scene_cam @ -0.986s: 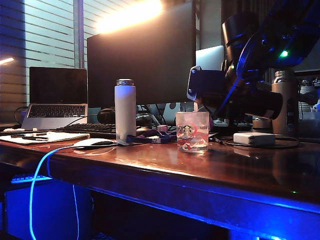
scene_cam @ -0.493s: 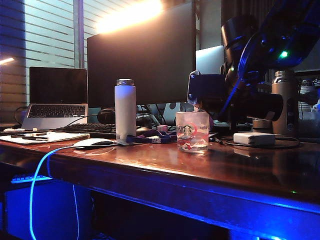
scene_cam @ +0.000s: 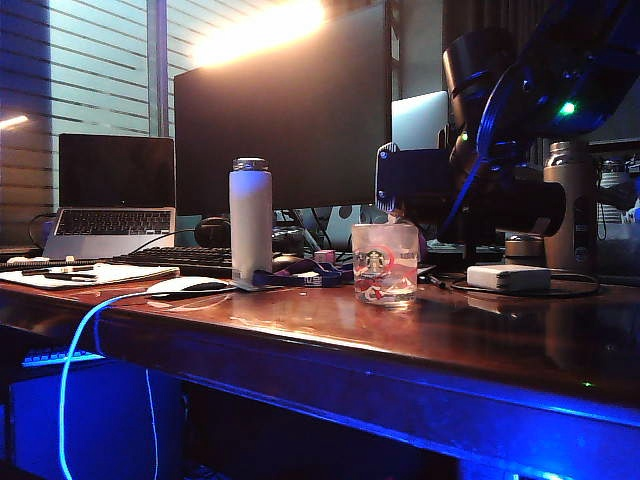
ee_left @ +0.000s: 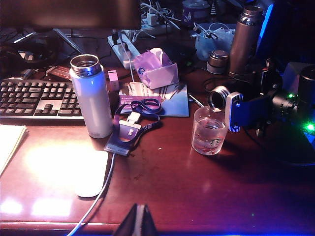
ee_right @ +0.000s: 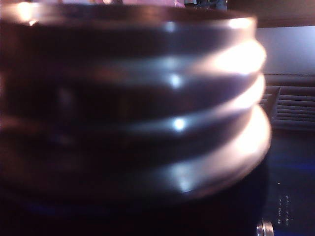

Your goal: Pick up the black thermos, pour a little water from inside into the glass cup, then place the black thermos back on the table.

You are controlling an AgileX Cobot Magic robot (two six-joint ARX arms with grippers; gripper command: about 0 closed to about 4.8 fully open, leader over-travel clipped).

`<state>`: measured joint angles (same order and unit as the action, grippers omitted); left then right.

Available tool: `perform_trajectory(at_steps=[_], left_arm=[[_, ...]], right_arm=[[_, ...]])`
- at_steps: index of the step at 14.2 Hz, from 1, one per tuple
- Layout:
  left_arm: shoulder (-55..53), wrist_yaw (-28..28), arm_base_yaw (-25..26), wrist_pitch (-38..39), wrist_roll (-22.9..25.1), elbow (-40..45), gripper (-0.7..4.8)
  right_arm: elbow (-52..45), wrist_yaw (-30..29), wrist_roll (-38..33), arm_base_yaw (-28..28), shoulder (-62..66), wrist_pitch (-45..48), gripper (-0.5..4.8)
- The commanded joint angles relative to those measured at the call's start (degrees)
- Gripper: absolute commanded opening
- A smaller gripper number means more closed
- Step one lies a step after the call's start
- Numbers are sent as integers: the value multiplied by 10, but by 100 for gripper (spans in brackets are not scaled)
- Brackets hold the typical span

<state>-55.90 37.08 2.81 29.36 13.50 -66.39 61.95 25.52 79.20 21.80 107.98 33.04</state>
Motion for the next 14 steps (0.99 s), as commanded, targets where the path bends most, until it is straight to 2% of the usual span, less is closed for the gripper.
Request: perform_trajectory(at_steps=[1,14], left_arm=[[1,2,0,-7,0,-2,-2],[1,2,0,-7,0,-2,-2]], right_arm=[[4,-2,7,0,-3,18,50],[4,-27,53,0,-3,50,54]])
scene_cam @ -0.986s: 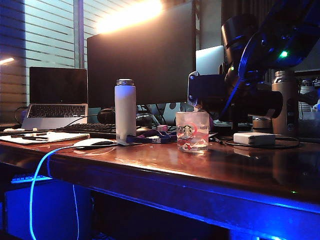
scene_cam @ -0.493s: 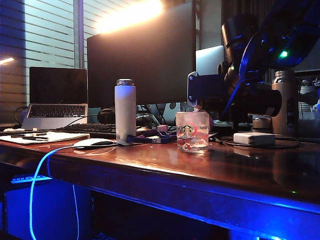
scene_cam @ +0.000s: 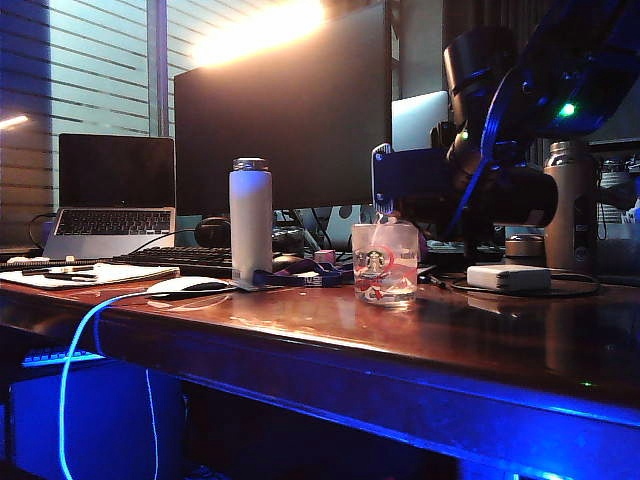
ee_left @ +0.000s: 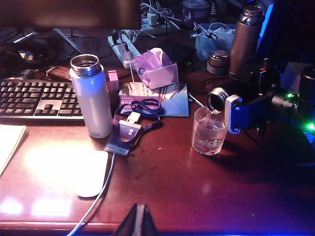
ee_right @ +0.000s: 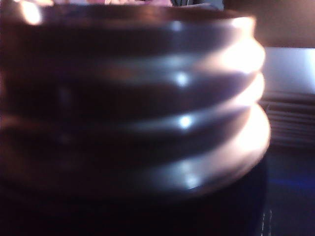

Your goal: Pick up the black thermos, pour a little water from inside into the glass cup, then place the black thermos back on the table.

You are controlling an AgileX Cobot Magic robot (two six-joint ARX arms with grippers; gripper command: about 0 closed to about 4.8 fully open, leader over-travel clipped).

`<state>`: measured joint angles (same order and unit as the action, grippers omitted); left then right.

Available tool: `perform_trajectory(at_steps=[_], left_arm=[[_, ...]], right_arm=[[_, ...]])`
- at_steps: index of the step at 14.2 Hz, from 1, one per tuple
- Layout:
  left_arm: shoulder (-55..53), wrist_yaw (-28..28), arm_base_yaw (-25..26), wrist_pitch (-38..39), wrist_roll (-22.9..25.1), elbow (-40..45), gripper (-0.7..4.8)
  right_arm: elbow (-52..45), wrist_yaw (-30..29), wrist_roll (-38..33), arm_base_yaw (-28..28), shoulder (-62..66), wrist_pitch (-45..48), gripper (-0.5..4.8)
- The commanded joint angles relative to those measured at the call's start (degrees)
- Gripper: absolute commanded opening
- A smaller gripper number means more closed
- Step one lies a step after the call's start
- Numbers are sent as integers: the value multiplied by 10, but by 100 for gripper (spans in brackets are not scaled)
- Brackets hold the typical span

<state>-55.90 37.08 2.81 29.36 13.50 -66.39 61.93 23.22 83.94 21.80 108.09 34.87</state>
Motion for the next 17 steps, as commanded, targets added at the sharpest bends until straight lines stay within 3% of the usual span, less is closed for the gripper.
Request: perform_trajectory(at_steps=[1,17], left_arm=[[1,2,0,-7,0,-2,-2],[1,2,0,-7,0,-2,-2]], right_arm=[[4,-5,6,0,-4,31,54],[4,-5,21,-2,-4,42,54]])
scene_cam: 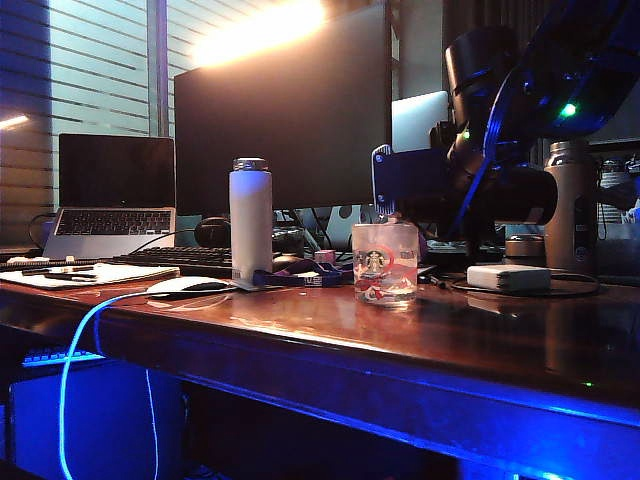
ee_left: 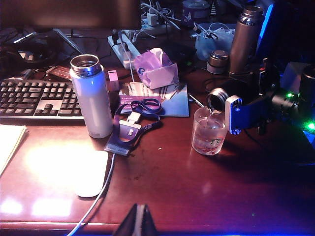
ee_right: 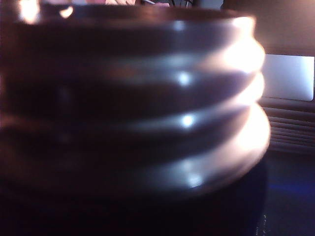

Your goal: Pick up the black thermos, pour a little water from inside into the glass cup, then place the black thermos back on the table.

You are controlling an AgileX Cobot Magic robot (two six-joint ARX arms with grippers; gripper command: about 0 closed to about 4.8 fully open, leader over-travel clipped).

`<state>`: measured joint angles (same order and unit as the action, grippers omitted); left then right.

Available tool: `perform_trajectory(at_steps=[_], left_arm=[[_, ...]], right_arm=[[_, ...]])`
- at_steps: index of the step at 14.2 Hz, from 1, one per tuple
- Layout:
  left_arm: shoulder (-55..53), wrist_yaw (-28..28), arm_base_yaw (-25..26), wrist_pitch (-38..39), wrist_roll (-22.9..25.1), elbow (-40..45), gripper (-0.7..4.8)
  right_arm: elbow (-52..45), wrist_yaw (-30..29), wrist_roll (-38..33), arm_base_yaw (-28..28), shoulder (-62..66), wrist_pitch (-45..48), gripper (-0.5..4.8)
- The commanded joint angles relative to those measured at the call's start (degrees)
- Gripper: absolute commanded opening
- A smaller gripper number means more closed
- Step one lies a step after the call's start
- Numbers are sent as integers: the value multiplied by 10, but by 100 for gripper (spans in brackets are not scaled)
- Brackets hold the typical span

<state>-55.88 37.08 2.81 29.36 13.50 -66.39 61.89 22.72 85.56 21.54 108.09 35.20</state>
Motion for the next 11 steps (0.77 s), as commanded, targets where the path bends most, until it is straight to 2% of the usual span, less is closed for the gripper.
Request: perform_trajectory(at_steps=[1,11], left_arm=[[1,2,0,-7,0,-2,-2],[1,2,0,-7,0,-2,-2]], right_arm=[[5,1,5,0,-4,42,54],[5,1,15,-4,-4,41,54]])
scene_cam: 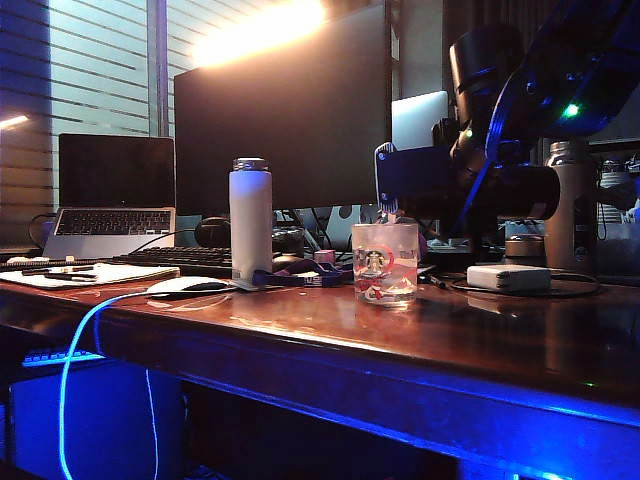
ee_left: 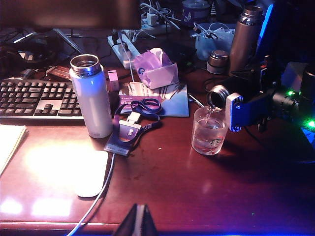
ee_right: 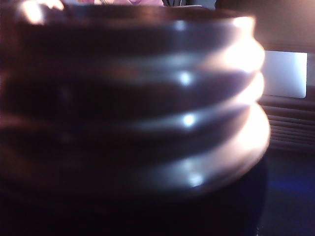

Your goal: Pick up the black thermos, pour a little water from inside into the glass cup, then place the black thermos back on the table.

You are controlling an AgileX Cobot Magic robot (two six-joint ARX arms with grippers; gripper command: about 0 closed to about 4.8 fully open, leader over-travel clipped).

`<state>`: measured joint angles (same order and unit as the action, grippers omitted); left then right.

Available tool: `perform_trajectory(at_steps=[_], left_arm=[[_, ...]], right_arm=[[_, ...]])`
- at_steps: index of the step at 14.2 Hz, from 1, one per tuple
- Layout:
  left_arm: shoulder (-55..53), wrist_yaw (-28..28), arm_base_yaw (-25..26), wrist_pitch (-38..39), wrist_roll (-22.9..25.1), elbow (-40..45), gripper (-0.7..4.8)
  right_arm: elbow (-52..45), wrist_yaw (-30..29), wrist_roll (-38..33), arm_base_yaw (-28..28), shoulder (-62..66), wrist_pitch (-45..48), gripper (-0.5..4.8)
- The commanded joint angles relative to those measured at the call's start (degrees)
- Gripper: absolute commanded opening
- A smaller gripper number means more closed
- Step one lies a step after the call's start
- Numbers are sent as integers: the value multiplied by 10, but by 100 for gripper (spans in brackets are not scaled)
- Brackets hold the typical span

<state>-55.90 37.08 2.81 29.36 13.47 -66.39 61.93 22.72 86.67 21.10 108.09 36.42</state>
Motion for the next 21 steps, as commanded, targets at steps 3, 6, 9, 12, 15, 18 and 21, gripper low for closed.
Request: perform_trajectory(at_steps=[3,6,9,12,15,18,21], left_arm=[[1,2,0,-7,0,-2,-2],[1,2,0,-7,0,-2,-2],[1,2,0,-7,0,-2,-2],[1,2,0,-7,0,-2,-2],[1,2,0,-7,0,-2,-2],[1,2,0,-7,0,-2,-2],[1,2,0,-7,0,-2,-2]], right_arm=[[4,1,2,0,-4,29,54],[4,1,-38,0,-4,29,53],[4,0,-76,0,-4,28,53],[4,-6,-100,0,-5,28,53],[4,-7,-144,0,-8,28,53],[4,-8,-199,0,-22,26,53],[3,0,-261,0,-32,23,53]])
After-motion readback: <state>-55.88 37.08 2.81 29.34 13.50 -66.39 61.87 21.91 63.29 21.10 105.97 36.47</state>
